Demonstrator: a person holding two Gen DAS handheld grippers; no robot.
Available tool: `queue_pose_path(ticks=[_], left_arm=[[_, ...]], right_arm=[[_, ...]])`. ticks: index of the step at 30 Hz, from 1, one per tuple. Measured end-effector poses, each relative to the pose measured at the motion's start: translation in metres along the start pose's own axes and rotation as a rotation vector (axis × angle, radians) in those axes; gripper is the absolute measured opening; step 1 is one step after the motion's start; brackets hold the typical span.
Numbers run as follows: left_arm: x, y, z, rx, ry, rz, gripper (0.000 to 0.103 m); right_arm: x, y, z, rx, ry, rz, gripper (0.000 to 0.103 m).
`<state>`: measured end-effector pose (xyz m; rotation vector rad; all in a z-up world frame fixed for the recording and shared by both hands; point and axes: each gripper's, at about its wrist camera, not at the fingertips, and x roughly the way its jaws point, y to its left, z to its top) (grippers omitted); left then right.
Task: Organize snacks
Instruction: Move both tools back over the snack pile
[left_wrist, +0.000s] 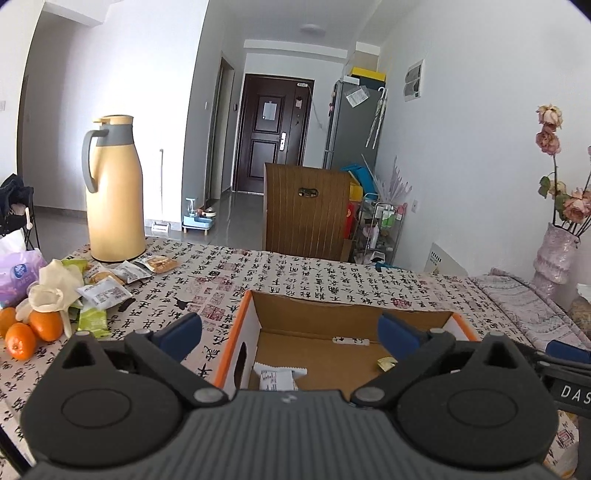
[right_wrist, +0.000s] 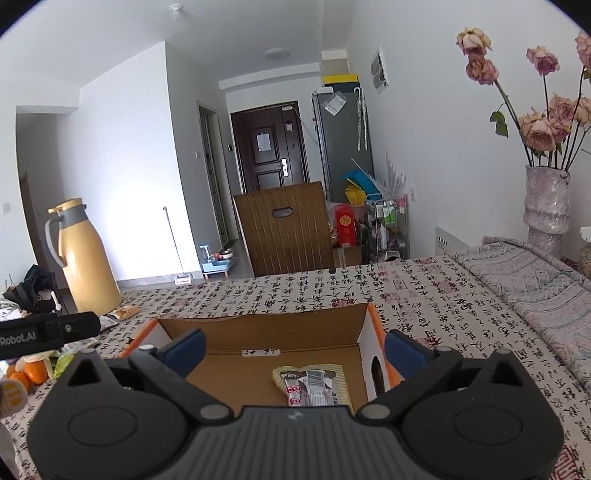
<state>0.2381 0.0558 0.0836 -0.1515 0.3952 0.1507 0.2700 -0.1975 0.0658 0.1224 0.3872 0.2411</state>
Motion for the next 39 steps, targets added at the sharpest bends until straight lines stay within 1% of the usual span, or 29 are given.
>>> queue_pose_path(ticks=[4,8,14,18,24,29,31,35,38,39], left_arm=[[-0.02,0.0,-0.007,0.005,-0.007,-0.009,0.103],[-0.032,0.002,-0.021,0.01,0.015,-0.004,0.103],[-0.051,0.01,-0.049,0.001,0.044,-0.01,0.103],[-0.056,0.012,-0.067,0.018,0.079,-0.017,0.103],[-0.066,0.017,-0.099,0.043,0.103,-0.03,0.103],[-0.07,0.018,-0.119,0.046,0.143,-0.043,0.103],[-0.069,0.018,-0.122,0.046,0.155,-0.037,0.103],[-0.068,0.018,-0.122,0.04,0.156,-0.028,0.103],[-0.067,0.018,-0.121,0.042,0.162,-0.026,0.103],[-0.067,0.018,-0.122,0.042,0.165,-0.025,0.103]], right_arm=[[-0.024,-0.005,-0.007,-0.005,-0.015,0.015,0.103],[-0.047,-0.012,-0.02,-0.009,-0.027,0.03,0.103],[-0.072,-0.029,-0.047,0.0,-0.003,0.012,0.103],[-0.089,-0.045,-0.067,0.002,0.009,-0.006,0.103],[-0.11,-0.067,-0.1,-0.005,0.061,-0.043,0.103],[-0.115,-0.077,-0.121,-0.028,0.12,-0.082,0.103],[-0.113,-0.08,-0.125,-0.028,0.133,-0.098,0.103],[-0.107,-0.084,-0.122,-0.039,0.133,-0.117,0.103],[-0.099,-0.086,-0.119,-0.08,0.138,-0.125,0.1],[-0.094,-0.086,-0.118,-0.097,0.144,-0.125,0.097]])
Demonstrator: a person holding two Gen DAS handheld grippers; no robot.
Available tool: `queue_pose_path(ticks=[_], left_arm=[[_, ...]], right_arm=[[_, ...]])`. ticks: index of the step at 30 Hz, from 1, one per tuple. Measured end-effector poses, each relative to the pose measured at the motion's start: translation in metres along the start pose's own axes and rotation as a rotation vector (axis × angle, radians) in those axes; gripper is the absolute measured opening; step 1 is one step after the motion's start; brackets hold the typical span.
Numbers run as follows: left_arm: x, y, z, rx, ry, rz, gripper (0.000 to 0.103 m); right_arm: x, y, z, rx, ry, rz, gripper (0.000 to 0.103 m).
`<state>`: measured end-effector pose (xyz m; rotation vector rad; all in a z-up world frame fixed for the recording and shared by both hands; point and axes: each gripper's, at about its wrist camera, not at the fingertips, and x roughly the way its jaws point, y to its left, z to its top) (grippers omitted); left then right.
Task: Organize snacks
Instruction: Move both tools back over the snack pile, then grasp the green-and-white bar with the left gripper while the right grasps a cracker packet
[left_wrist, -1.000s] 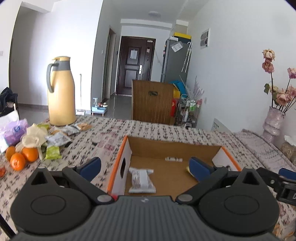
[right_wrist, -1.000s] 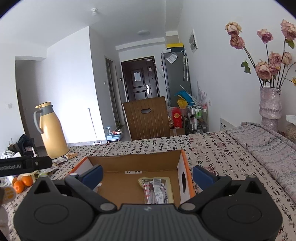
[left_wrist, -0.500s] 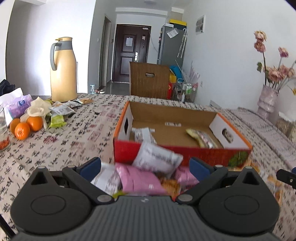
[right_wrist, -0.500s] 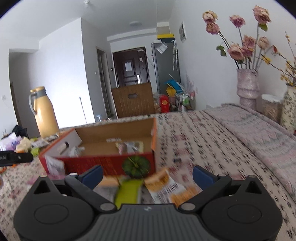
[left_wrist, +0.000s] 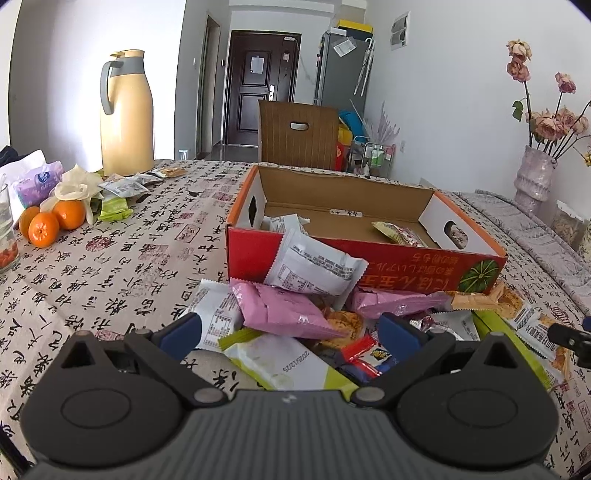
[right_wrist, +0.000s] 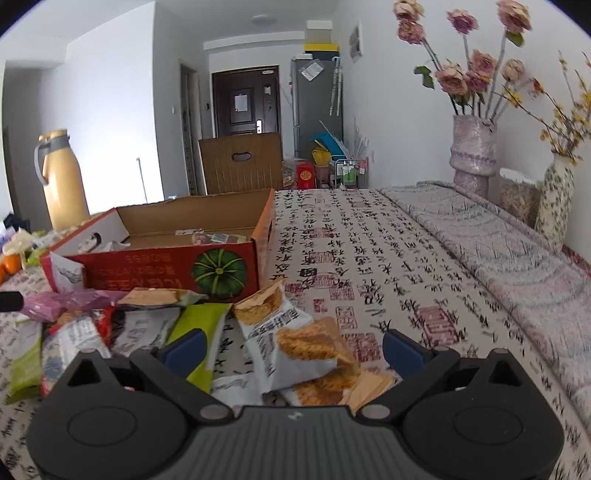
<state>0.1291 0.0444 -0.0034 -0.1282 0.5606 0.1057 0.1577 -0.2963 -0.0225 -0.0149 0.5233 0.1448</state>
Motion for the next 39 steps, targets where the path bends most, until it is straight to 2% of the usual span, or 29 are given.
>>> queue_pose_path(ticks=[3,6,9,13,21,25,30,37,39], left_arm=[[0.0,-0.001,-0.001,0.0,0.006,0.007,0.103],[0.001,0.0,-0.002,-0.002,0.012,0.015,0.103],[0.002,-0.001,-0.004,-0.002,0.023,0.019,0.103],[0.007,-0.005,-0.005,0.001,0.045,0.028,0.103],[0.014,-0.012,-0.008,-0.001,0.084,0.047,0.103],[0.022,-0.019,-0.012,0.006,0.114,0.095,0.103],[0.028,-0.023,-0.018,0.005,0.139,0.153,0.102],[0.024,-0.018,-0.023,0.009,0.163,0.153,0.094],[0.024,-0.015,-0.026,0.013,0.179,0.155,0.086]], right_arm=[[0.015,0.003,0.002,-0.062,0.035,-0.005,0.083],[0.026,0.003,0.002,-0.105,0.06,0.0,0.078],[0.034,0.003,0.001,-0.12,0.086,0.024,0.06],[0.03,0.003,0.0,-0.106,0.066,0.041,0.048],[0.008,-0.004,-0.001,-0.021,-0.01,0.042,0.042],[-0.006,-0.006,-0.001,0.048,-0.063,0.058,0.042],[-0.009,-0.003,-0.004,0.065,-0.059,0.073,0.042],[-0.016,0.003,-0.011,0.075,-0.049,0.08,0.042],[-0.019,0.003,-0.012,0.077,-0.05,0.078,0.042]])
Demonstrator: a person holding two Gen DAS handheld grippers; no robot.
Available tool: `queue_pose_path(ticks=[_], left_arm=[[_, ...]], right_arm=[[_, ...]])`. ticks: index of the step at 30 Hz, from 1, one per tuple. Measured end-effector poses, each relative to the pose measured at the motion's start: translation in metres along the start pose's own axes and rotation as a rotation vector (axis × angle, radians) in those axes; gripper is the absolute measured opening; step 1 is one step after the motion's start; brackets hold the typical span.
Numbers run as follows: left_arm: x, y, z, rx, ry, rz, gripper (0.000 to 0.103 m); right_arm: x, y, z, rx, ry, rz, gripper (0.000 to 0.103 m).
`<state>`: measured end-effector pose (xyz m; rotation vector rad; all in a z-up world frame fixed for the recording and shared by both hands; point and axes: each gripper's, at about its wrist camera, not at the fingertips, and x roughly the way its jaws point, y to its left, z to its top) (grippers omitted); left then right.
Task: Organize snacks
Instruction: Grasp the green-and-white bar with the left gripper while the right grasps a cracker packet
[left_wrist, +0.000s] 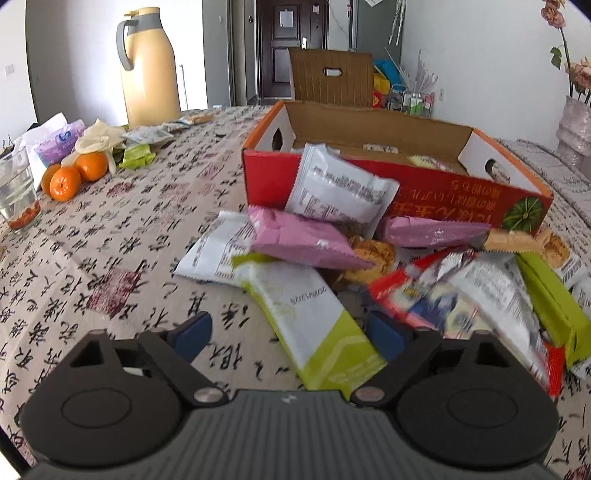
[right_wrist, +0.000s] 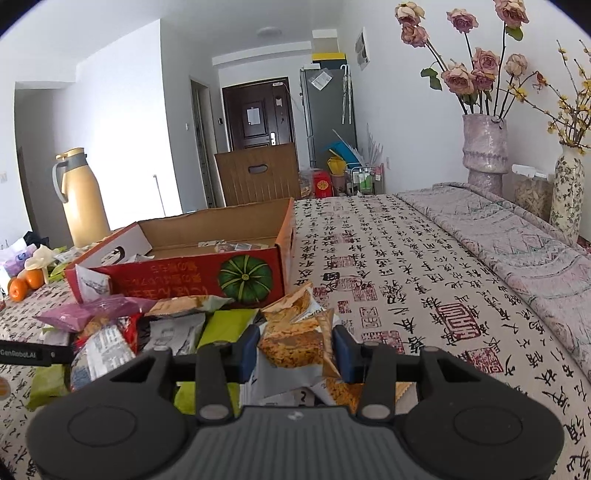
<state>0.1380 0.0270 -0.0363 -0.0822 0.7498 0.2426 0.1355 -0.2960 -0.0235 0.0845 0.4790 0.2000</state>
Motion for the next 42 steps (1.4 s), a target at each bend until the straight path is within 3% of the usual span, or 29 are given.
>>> queue_pose_path(ticks=[7,12,21,35,42], left_arm=[[-0.004,0.016,-0.007,0.014,0.011,-0.019,0.07],[-0.003,0.02,-0.005,0.02,0.0,-0.051,0.04],[-0.018,0.029,-0.01,0.001,-0.036,-0.078,0.038],[-0.082,0.034,-0.022,0.011,-0.175,-0.127,0.038],[-0.1,0.029,-0.01,0.016,-0.239,-0.146,0.038]], right_arm=[[-0.011,0.004,-0.001,-0.002,-0.012,-0.014,0.042],[-0.016,0.008,-0.002,0.002,-0.016,-0.021,0.042],[-0.024,0.014,-0.002,-0.007,-0.023,-0.016,0.042],[-0.047,0.026,-0.004,-0.021,-0.054,0.022,0.042],[-0.054,0.031,0.0,-0.027,-0.075,0.034,0.042]])
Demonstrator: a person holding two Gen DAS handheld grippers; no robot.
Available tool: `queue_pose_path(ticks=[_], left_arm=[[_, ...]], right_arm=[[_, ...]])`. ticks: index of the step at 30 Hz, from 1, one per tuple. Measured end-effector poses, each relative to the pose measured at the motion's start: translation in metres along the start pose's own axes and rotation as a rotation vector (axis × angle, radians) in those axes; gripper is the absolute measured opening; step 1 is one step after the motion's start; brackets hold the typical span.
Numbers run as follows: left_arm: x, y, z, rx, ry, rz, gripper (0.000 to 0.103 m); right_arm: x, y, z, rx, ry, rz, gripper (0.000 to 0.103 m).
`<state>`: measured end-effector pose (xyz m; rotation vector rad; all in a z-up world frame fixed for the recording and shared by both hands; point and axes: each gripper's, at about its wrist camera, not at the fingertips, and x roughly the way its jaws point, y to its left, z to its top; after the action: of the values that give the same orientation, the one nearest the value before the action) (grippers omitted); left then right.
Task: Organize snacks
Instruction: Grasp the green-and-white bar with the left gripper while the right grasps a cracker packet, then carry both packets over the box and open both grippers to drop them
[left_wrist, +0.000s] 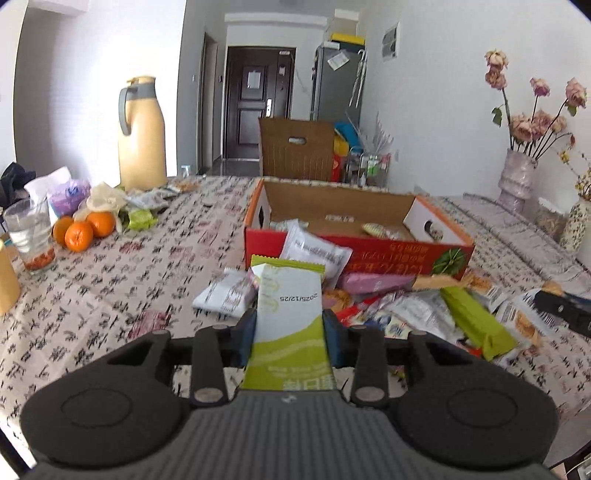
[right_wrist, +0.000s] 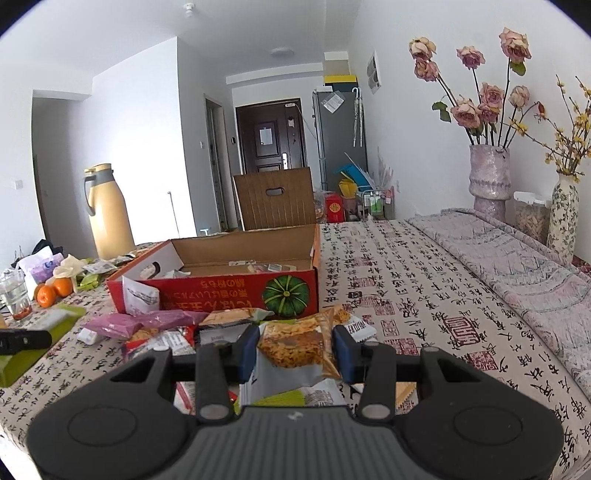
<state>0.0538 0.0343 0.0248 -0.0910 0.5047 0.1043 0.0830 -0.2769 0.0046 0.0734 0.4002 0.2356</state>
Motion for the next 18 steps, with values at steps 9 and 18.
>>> queue_pose_path(ticks=[9,18], left_arm=[[0.021,-0.013,0.04,-0.003,-0.078,-0.037,0.038],[0.067,-0.029,0.084,-0.014,-0.16,-0.065,0.038]], right_arm=[[0.024,0.009,0.019,-0.005,-0.02,0.021,0.042],[0.07,0.018,0.056,0.007,-0.062,0.044,0.042]])
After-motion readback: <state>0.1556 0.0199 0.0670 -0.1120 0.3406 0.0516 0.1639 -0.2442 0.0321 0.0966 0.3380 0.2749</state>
